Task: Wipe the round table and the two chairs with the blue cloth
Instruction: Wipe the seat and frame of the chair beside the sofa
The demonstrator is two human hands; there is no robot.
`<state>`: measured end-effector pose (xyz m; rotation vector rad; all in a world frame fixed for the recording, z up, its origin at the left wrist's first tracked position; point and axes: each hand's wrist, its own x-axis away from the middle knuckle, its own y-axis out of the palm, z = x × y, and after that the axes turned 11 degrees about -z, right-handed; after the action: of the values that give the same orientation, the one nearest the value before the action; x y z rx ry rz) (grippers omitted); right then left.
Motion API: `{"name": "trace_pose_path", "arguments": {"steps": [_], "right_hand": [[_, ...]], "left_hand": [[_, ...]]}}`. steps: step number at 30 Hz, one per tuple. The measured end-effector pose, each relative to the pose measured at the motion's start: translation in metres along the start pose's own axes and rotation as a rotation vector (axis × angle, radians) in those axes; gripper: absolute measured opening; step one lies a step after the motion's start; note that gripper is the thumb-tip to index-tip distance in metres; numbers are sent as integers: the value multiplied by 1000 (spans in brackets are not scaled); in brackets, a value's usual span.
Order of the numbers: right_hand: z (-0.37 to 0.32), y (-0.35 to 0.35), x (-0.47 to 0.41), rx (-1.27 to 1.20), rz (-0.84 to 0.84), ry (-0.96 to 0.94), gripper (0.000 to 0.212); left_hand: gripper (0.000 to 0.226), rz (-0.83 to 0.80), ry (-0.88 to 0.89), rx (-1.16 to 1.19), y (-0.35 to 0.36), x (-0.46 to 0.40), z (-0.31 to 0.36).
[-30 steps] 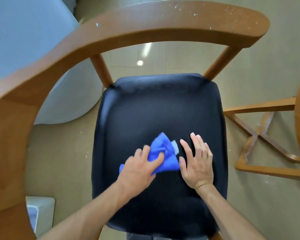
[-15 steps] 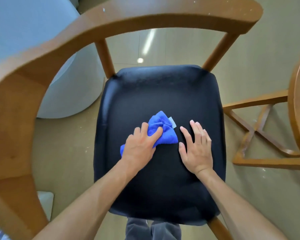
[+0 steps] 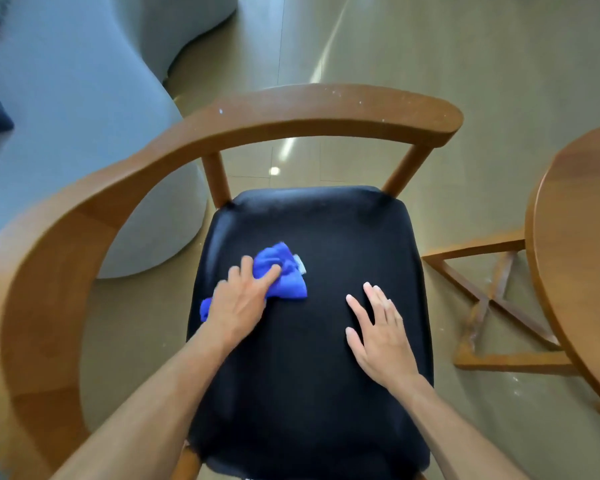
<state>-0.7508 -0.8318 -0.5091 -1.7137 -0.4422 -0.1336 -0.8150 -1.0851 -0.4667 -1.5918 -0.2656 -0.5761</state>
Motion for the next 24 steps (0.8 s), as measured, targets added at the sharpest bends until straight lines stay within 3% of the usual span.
{"name": "trace_pose_path", "arguments": {"steps": [2,3,8,12,14,17,20,24], "right_hand": [[0,3,-1,-17,-11,5,57],[0,5,-2,-24,-14,3,56],[0,-1,-2,-44,-166,26,58],[-14,-37,0,-247,-359,84,53],[-28,-65,14,-430,-363,65,52],[-54,-114,54,-605,-328,-38,68],[-85,-163,92,-573,-369,-242,79],[-117,-218,127,-462,-311,-317,81]], "left_hand": [[52,12,-255,178,-11,-24,-14],[53,7,-283,198,-11,-27,-19],[61,-182,-123,144,27,40,8],[53,-363,40,315,31,84,30],[50,-363,70,403,14,100,28],[53,-346,112,463,-30,129,27],[56,-304,196,432,-85,161,23],[56,-229,204,456,-153,206,18]]}}
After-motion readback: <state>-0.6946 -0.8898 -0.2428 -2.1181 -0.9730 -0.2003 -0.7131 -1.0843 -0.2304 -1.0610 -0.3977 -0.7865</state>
